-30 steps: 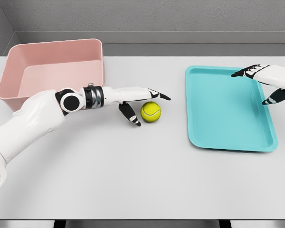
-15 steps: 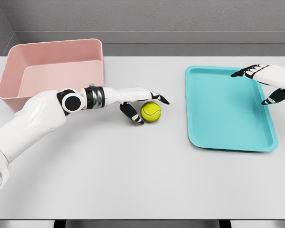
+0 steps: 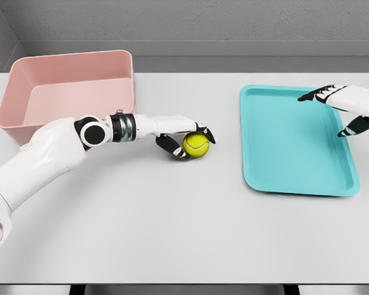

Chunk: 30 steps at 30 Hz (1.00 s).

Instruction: Put the tennis from the blue tray into the pink basket with both arms

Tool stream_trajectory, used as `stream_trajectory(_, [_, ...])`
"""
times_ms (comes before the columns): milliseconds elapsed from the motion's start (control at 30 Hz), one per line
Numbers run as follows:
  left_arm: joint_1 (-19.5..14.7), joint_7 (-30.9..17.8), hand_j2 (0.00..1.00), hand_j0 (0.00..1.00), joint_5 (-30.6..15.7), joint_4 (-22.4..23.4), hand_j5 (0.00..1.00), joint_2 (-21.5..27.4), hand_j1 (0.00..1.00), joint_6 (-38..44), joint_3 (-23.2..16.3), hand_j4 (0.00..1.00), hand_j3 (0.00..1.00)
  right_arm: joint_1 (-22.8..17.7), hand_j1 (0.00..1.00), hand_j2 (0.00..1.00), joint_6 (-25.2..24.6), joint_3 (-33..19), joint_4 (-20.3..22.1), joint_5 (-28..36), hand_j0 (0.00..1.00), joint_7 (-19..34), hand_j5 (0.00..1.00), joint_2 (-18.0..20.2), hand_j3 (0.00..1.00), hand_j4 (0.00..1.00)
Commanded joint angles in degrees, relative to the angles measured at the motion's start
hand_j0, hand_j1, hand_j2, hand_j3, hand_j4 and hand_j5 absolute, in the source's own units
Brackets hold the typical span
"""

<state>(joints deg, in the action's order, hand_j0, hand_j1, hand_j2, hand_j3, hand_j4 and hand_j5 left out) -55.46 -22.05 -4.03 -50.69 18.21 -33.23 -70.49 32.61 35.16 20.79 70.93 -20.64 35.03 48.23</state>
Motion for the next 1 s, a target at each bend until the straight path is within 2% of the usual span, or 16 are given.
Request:
stream_trajectory(0, [0.0, 0.0, 0.62, 0.62, -0.4, 0.0, 0.62, 0.0, 0.62, 0.1, 0.1, 0.62, 0.62, 0.0, 1.00, 1.00, -0.2, 0.1, 0.0, 0.3, 1.00, 0.0, 1.00, 0.1, 1.00, 1.00])
stream_trajectory(200, [0.2, 0.0, 0.54, 0.54, -0.4, 0.0, 0.54, 0.0, 0.54, 0.0, 0.1, 0.54, 0.54, 0.0, 1.00, 1.00, -0.2, 0.2, 0.0, 0.3, 1.00, 0.0, 1.00, 0.1, 1.00, 1.00])
stream_trajectory(633, [-0.4, 0.1, 0.54, 0.54, -0.5, -1.0, 0.54, 0.2, 0.54, -0.3, 0.7, 0.54, 0.54, 0.0, 1.00, 1.00, -0.2, 0.2, -0.1, 0.3, 1.00, 0.0, 1.00, 0.0, 1.00, 1.00])
stream_trajectory(967, [-0.5, 0.0, 0.54, 0.54, -0.8, -5.7, 0.54, 2.0, 0.54, -0.7, 2.6, 0.54, 0.54, 0.0, 1.00, 1.00, -0.2, 0.2, -0.1, 0.3, 1.00, 0.0, 1.00, 0.1, 1.00, 1.00])
